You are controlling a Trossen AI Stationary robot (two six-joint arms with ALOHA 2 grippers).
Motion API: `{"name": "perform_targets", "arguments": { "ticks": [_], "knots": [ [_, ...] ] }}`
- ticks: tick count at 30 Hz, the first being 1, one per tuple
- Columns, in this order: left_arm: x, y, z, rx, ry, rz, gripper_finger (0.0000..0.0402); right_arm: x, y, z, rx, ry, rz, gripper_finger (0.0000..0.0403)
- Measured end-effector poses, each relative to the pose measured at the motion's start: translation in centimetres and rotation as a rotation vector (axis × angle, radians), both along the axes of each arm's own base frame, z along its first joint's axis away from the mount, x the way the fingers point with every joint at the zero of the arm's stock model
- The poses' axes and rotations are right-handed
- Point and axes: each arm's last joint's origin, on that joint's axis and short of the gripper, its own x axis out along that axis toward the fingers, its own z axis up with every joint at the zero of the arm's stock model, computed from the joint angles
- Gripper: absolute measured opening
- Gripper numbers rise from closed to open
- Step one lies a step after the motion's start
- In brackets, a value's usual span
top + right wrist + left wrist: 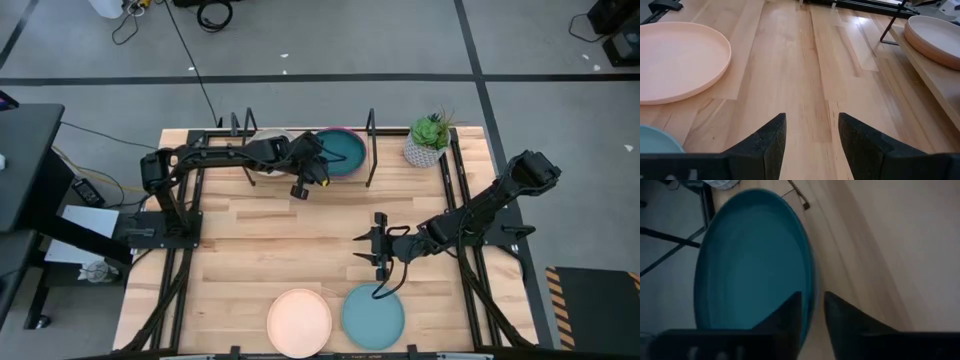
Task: Place and stack plates onto a shelf
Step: Stack the dark green plate on top of the pink plate on the shelf, then stack the white plate on top of the gray plate on the shelf
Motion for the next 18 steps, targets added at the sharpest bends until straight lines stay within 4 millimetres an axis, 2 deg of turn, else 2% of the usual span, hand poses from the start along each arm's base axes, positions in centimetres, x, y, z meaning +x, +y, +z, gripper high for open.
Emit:
{"name": "perform_targets", "arguments": {
  "ticks": [5,9,13,16,18],
  "knots": [
    [-0.2,-0.8,0.6,0.074,0.010,0.130,0.0146,-0.1,0.0,-0.2,-0.012,0.019,0.001,0.0187],
    [-1.7,-1.0,1.3,0.092,0.087,0.261,0.0153,-0.1,-0.1,-0.2,-0.044,0.025,0.008,0.0187],
    [-3.9,0.8,0.7,-0.027,0.186,0.443,0.0147,-0.1,-0.1,-0.2,-0.096,0.025,0.028,0.0187],
    [-5.3,2.2,-0.8,-0.172,0.198,0.531,0.0143,0.0,-0.2,-0.1,-0.127,0.025,0.039,0.0187],
    [-6.0,3.0,-2.1,-0.191,0.206,0.577,0.0142,0.1,-0.3,-0.1,-0.139,0.021,0.043,0.0187]
  ]
}}
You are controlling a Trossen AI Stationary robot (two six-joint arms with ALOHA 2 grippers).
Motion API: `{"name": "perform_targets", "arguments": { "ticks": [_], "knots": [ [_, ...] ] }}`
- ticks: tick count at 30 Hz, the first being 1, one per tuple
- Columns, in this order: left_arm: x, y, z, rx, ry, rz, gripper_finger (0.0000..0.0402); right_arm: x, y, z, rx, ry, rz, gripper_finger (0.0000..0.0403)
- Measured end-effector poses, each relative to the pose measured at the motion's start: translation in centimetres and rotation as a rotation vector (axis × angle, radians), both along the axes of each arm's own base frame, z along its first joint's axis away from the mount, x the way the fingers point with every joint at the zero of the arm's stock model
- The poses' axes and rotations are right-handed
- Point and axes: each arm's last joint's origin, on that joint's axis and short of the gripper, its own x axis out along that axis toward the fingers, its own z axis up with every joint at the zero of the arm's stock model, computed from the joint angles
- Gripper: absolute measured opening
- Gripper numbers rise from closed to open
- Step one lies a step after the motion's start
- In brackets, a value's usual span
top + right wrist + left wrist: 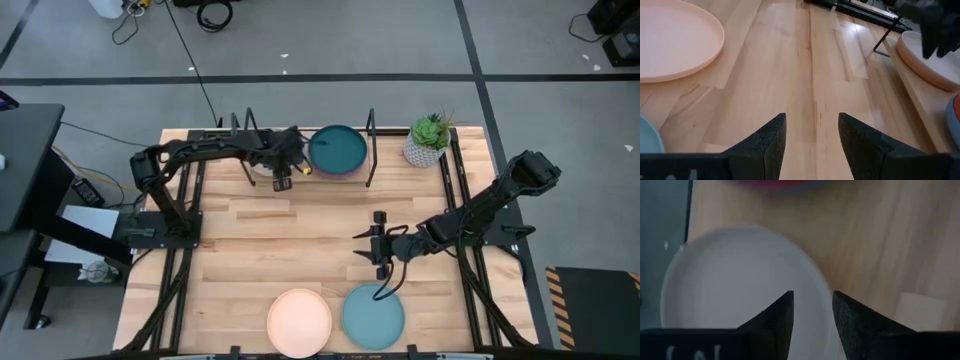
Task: Place and stack plates onto a shelf
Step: Stack the white plate on top of the gray plate on the shelf
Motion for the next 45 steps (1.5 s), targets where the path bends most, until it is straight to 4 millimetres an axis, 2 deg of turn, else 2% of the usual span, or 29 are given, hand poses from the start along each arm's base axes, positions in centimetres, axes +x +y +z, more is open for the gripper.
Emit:
{"name": "perform_targets", "arguments": {
  "ticks": [3,7,17,24,28,30,33,36,38,41,45],
  "knots": [
    [-0.4,0.9,-1.0,0.074,-0.017,0.045,0.0142,0.1,-0.2,0.1,-0.021,-0.002,0.006,0.0187],
    [-0.1,1.6,-1.3,0.133,-0.086,0.045,0.0141,0.3,-0.4,0.2,-0.038,-0.013,0.013,0.0187],
    [1.0,1.5,-3.1,0.115,-0.128,-0.034,0.0141,0.4,-0.6,0.2,-0.030,-0.015,0.023,0.0187],
    [1.7,1.6,-1.6,0.181,-0.249,-0.066,0.0141,0.4,-0.5,0.2,-0.006,-0.012,0.015,0.0187],
    [1.2,0.6,-0.2,0.183,-0.242,-0.097,0.0141,0.4,-0.5,0.2,-0.006,-0.009,0.014,0.0187],
    [0.8,-0.7,0.5,0.122,-0.234,-0.152,0.0141,0.4,-0.5,0.1,-0.007,-0.008,0.014,0.0187],
    [0.0,-3.8,1.2,-0.131,-0.245,-0.281,0.0141,0.4,-0.5,0.1,-0.006,-0.008,0.022,0.0187],
    [-0.1,-7.6,1.5,-0.409,-0.250,-0.344,0.0141,0.4,-0.4,0.1,0.014,-0.003,0.058,0.0187],
    [0.0,-10.5,1.5,-0.512,-0.221,-0.353,0.0141,0.4,-0.3,0.1,0.028,-0.001,0.078,0.0187],
    [0.0,-15.7,0.7,-0.538,-0.135,-0.418,0.0141,0.3,-0.2,0.1,0.051,0.006,0.106,0.0187],
    [-0.6,-22.5,0.3,-0.425,-0.095,-0.524,0.0141,0.4,-0.1,0.2,0.060,0.003,0.113,0.0187]
  ]
}}
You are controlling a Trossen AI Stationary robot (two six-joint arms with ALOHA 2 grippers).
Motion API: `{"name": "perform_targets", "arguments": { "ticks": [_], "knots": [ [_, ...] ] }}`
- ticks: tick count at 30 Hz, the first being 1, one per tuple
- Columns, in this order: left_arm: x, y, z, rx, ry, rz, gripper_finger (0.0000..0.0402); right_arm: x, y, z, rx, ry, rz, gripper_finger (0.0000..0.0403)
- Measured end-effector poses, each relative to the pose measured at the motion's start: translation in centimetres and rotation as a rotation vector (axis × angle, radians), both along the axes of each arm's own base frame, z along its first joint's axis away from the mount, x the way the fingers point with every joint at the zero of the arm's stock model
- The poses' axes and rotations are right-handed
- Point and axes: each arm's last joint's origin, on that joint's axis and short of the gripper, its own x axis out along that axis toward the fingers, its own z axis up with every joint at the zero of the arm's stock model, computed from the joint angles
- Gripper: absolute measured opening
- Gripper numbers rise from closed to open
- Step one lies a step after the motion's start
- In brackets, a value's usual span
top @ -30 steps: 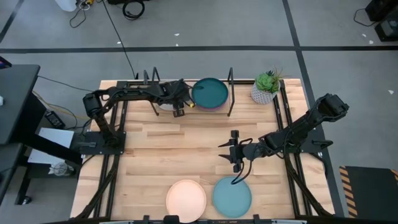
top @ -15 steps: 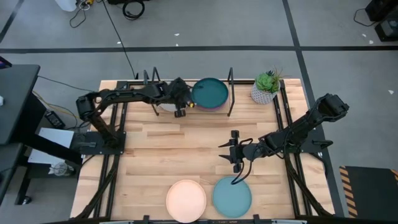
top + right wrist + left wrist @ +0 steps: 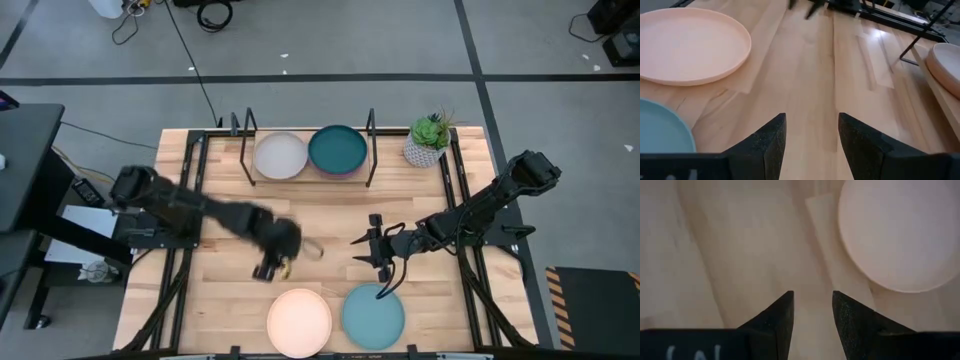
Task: Place and stack plates onto a shelf
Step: Stack the white plate on top of the gray plate on the shelf
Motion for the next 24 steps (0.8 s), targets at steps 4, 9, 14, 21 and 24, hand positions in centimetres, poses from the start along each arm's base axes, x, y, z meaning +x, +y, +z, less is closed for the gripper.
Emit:
{"name": "perform_targets", "arguments": {
  "ticks": [4,9,14,21,24],
  "knots": [
    [-0.9,-4.7,0.3,0.078,-0.096,0.094,0.0141,0.0,-0.1,0.1,-0.021,-0.012,-0.020,0.0187],
    [-1.8,-8.6,0.6,-0.060,-0.168,0.315,0.0141,0.1,0.0,0.3,-0.041,-0.038,-0.019,0.0187],
    [-3.0,-12.7,-0.5,-0.082,-0.249,0.388,0.0141,0.3,0.0,0.5,-0.054,-0.049,0.046,0.0187],
    [-2.2,-16.3,-0.9,0.019,-0.335,0.412,0.0141,0.5,-0.3,0.6,-0.056,-0.055,0.083,0.0187],
    [-1.0,-17.4,-1.0,0.097,-0.298,0.378,0.0141,0.6,-0.6,0.5,-0.027,-0.048,0.057,0.0187]
  ]
}}
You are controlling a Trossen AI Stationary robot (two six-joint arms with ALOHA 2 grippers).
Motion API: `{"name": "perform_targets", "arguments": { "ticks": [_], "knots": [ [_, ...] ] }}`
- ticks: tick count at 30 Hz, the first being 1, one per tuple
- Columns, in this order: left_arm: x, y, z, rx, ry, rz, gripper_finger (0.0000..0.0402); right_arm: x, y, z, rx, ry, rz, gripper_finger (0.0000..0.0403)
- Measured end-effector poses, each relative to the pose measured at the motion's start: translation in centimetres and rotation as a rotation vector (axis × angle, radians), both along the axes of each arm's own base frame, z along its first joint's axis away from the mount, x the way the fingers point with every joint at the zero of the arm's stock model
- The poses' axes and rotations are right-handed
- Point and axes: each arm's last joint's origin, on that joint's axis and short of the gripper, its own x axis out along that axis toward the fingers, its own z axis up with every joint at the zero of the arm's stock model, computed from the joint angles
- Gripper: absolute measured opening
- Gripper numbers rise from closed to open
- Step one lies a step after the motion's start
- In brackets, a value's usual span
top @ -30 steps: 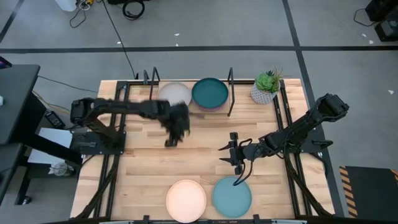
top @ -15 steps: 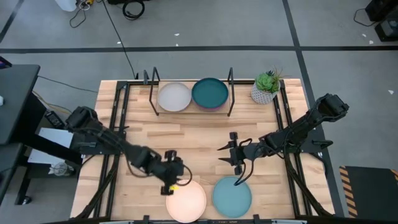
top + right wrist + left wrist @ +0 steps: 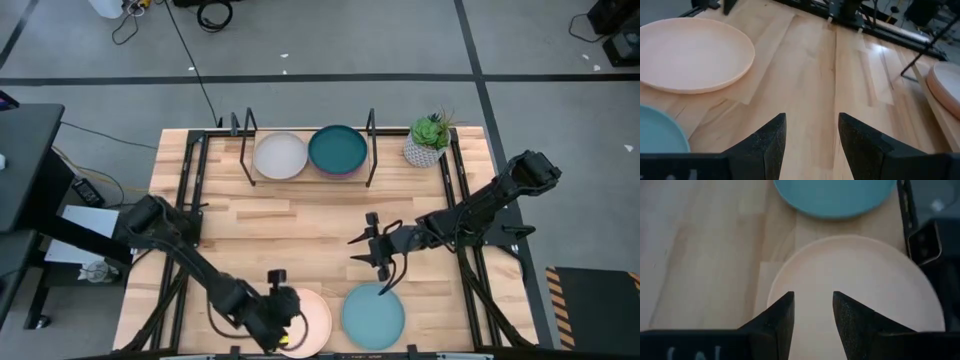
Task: Place and stack plates onto a shelf
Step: Stack the white plate on top of the gray plate on the shelf
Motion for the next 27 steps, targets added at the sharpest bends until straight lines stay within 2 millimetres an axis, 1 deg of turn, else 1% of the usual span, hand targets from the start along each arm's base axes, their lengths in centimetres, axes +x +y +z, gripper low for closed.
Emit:
{"name": "perform_targets", "arguments": {
  "ticks": [4,6,10,13,17,20,23,27],
  "knots": [
    [0.8,-1.1,-0.7,0.130,0.104,-0.093,0.0142,0.0,-0.1,0.0,0.019,0.001,-0.017,0.0187],
    [0.9,-1.3,-1.0,0.161,0.140,-0.102,0.0142,0.0,-0.1,0.0,0.017,-0.001,-0.015,0.0187],
    [0.8,-1.5,-1.2,0.144,0.167,-0.125,0.0149,0.0,0.0,0.0,0.016,-0.003,-0.013,0.0187],
    [0.6,-1.8,-1.4,0.134,0.182,-0.140,0.0172,0.0,0.0,0.0,0.022,-0.003,-0.015,0.0187],
    [0.4,-2.1,-1.4,0.144,0.177,-0.170,0.0211,0.0,0.0,0.1,0.027,-0.010,-0.015,0.0187],
    [0.8,-2.9,-1.6,0.188,0.121,-0.268,0.0229,0.1,0.1,0.2,0.039,-0.021,-0.018,0.0187],
    [1.3,-3.9,-2.3,0.249,0.065,-0.362,0.0231,0.1,0.1,0.2,0.053,-0.026,-0.014,0.0187],
    [2.2,-3.7,-2.4,0.242,0.017,-0.336,0.0218,0.0,0.3,0.3,0.055,-0.026,-0.007,0.0187]
  ]
}}
